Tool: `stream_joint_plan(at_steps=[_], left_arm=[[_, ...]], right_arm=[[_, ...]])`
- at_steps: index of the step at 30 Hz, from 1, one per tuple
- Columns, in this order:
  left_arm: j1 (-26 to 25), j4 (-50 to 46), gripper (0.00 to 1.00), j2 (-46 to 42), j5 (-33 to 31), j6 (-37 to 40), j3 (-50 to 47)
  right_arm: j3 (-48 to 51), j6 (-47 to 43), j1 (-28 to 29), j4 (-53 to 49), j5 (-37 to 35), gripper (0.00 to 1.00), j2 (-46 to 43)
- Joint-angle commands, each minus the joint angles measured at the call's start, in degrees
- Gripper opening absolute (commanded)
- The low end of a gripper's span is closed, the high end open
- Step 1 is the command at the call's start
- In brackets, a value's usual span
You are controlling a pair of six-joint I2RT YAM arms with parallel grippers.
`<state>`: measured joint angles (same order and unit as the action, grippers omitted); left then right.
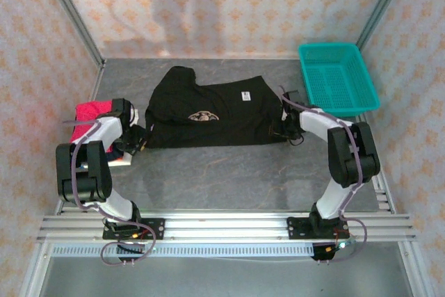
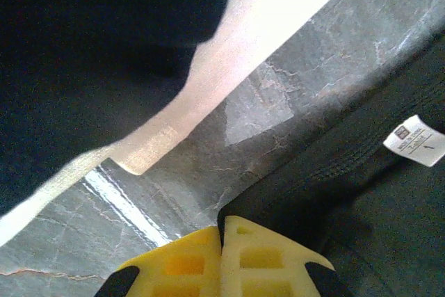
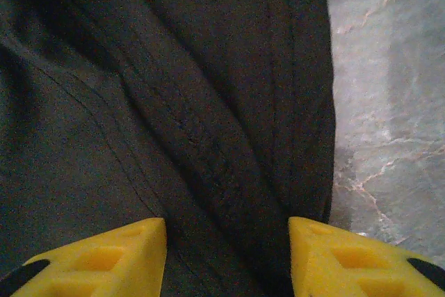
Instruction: Fold and stack the t-shirts
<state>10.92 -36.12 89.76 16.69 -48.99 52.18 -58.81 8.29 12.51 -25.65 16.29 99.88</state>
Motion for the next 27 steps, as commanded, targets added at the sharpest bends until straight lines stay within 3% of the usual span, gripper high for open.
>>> stream_joint_plan(at_steps=[1,7,16,20,23,27], left_arm=[[0.5,-4.7,0.0,0.3,-2.2,3.7,-0.4],[0.4,-7.7,0.0,-0.5,-2.6,6.2,-2.7],[0.5,-9.7,0.0,-7.0,-3.3,4.2,-10.7],[0.4,-11.2,0.17,-10.6,-5.6,3.6,-8.6],[0.4,-14.2,0.41,-14.1,-8.7,3.7,-4.7],[-1.4,-19.1,0.68,-17.8,-12.8,3.3,0.1]], right_arm=[[1.6,0.1,0.4,-3.1,0.3,0.38,1.4],[3.2,3.4,0.2,-5.3,-1.8,0.15,-0.5],[9.9,10.0,0.0,-8.0,-1.8,0.12,-7.9],[11.1,10.7,0.0,-7.3,-1.3,0.18,-12.1],[9.0,9.3,0.7,-7.3,-1.7,0.42,-15.9],[5.2,8.3,1.9,-7.4,-2.3,0.56,-18.9]])
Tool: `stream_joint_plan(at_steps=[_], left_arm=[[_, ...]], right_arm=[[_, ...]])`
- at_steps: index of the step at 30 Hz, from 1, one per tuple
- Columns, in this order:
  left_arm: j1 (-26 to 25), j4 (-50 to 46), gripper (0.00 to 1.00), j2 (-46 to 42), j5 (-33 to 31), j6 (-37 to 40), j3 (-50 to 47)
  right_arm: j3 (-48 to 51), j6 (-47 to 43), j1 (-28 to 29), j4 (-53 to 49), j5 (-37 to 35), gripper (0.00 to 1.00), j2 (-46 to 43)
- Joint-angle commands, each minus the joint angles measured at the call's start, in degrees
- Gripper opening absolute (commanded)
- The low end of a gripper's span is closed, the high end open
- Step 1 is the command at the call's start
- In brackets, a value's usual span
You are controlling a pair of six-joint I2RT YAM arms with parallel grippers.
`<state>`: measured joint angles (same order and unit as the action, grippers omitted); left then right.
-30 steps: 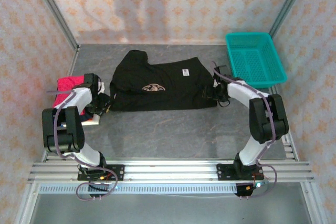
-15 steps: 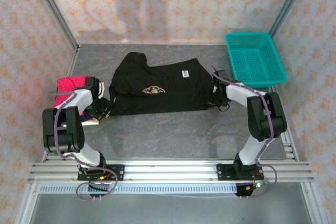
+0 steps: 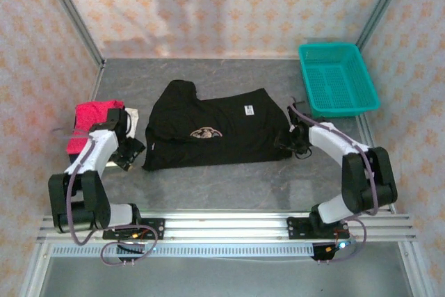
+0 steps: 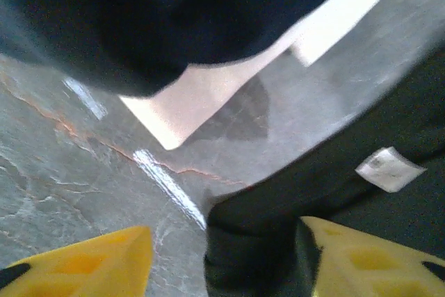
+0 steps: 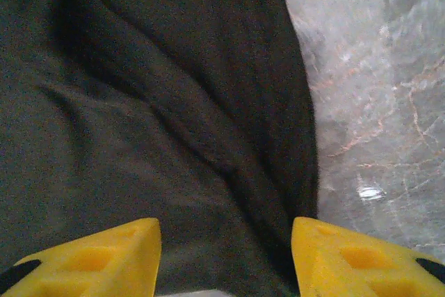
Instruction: Fold and stack the t-shirts
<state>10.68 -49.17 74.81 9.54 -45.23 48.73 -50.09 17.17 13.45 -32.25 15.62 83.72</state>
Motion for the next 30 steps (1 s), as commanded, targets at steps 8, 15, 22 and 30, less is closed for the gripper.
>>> stream_joint_plan(at_steps=[8,15,22,30], left_arm=[[-15.0,-0.8,0.7,-9.1,2.4,-14.7,-3.3],[-19.4,9.0,0.67,-8.3,3.9,-22.2,-8.0],[-17.5,9.4,0.56,-3.3,0.0,-22.5,-9.0],[-15.1,7.9,0.09,-1.1,-1.4,-19.8,-6.3]], right_arm=[[-7.0,-0.4,6.3,2.0,0.2,0.61,-1.5],[-8.0,0.6,7.6,3.5,2.4,0.61,1.9],[-8.4,0.3,7.6,2.3,0.9,0.61,1.5],[-7.1,1.4,7.6,3.0,0.8,0.61,0.8]])
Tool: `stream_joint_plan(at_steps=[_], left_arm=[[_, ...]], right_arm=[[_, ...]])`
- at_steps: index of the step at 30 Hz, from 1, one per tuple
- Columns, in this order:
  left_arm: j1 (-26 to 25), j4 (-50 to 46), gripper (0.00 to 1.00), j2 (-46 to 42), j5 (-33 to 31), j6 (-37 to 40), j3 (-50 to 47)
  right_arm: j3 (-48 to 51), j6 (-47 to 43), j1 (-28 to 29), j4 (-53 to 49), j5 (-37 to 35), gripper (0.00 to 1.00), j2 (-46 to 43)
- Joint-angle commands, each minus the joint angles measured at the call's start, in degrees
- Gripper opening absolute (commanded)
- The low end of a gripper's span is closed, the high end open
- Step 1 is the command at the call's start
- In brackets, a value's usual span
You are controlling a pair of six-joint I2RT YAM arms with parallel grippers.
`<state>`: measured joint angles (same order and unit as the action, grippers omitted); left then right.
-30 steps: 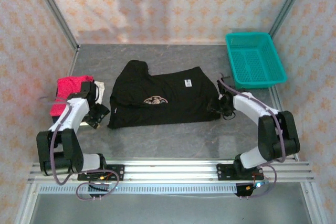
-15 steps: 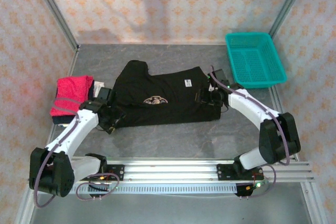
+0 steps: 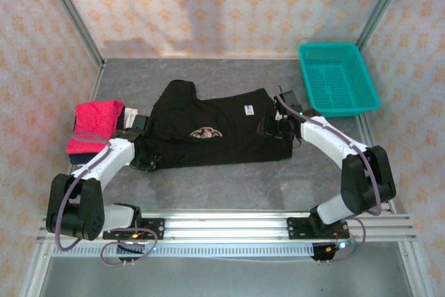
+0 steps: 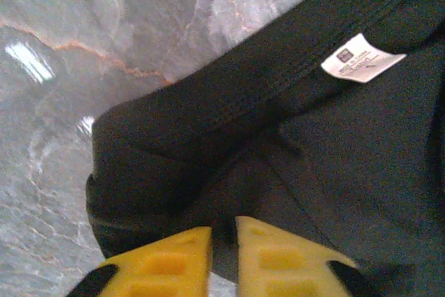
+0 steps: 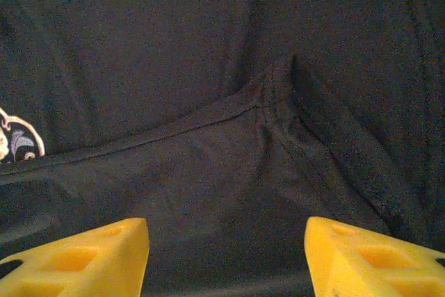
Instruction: Fold and stack the t-shirts
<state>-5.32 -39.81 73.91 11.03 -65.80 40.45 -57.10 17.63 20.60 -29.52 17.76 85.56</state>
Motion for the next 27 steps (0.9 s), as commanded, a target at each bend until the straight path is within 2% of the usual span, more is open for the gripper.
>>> stream_joint_plan(at_steps=[1,2,9,13,16,20,22,27], left_arm=[[1.4,-1.8,0.03,-0.2,-3.1,1.2,2.1],[2.0,-1.9,0.0,-0.1,-2.9,1.7,2.0],[4.5,-0.7,0.0,-0.3,-2.4,3.3,1.9],[5.1,-1.4,0.0,0.7,-4.6,4.8,4.3],[5.3,-1.1,0.0,3.3,-6.4,6.8,6.4],[5.3,0.0,0.02,8.1,-4.9,9.4,8.4],[5.3,0.7,0.35,8.8,-4.8,10.8,8.5],[2.1,-4.8,0.86,6.0,-12.7,13.5,13.1]], right_arm=[[0.0,0.9,0.4,0.3,-1.6,0.61,-1.1],[0.1,1.1,0.4,0.3,-1.8,0.61,-1.1],[-0.7,1.1,0.4,0.4,-2.2,0.61,-1.0],[-1.2,1.1,0.5,1.1,-1.5,0.61,-0.1],[-1.1,1.3,0.5,2.2,-1.1,0.61,0.9],[-1.7,1.8,0.4,3.4,-1.9,0.61,3.6],[-2.5,2.2,0.4,4.1,-2.5,0.6,5.3],[-4.0,2.9,0.5,6.3,-2.3,0.59,8.9]])
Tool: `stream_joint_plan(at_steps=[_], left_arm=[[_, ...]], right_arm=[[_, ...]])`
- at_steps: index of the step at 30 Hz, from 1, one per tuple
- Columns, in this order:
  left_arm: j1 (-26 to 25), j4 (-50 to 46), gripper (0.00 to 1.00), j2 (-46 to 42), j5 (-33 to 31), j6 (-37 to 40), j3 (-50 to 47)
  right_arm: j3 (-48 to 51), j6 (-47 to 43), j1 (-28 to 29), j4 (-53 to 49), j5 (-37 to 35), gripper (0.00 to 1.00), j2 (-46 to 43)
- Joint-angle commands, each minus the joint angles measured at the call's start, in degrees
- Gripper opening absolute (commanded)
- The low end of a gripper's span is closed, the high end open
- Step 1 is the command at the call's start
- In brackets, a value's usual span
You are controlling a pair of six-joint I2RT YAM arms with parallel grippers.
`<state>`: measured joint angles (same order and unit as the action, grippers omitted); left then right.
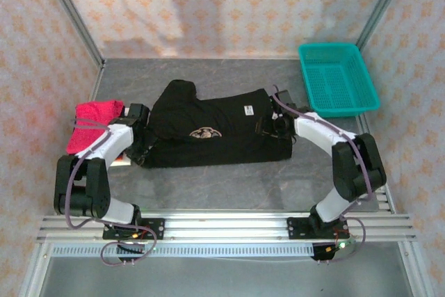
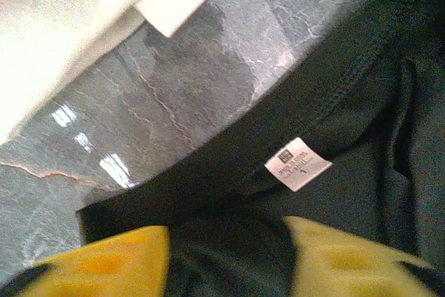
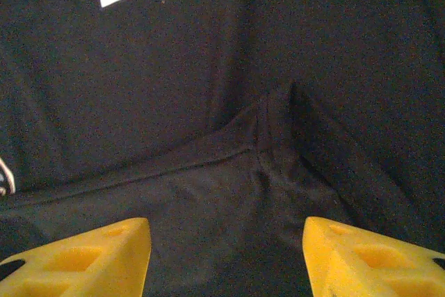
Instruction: Fold and stack the t-shirts
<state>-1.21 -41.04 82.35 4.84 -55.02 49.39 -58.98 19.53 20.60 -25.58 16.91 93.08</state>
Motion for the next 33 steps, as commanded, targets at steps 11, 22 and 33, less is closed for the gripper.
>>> stream_joint_plan(at_steps=[11,22,33], left_arm=[[-9.3,5.2,0.62,7.8,-1.5,0.0,7.4],[-10.4,6.4,0.43,5.8,-1.2,-1.4,-3.6],[-11.1,1.8,0.55,-1.3,-6.5,-0.9,-1.3]], right_arm=[[-3.9,2.8,0.4,4.2,-0.8,0.48,8.4],[7.9,4.8,0.4,1.9,0.1,0.42,1.3],[6.3,4.6,0.4,2.3,1.6,0.44,-3.3]])
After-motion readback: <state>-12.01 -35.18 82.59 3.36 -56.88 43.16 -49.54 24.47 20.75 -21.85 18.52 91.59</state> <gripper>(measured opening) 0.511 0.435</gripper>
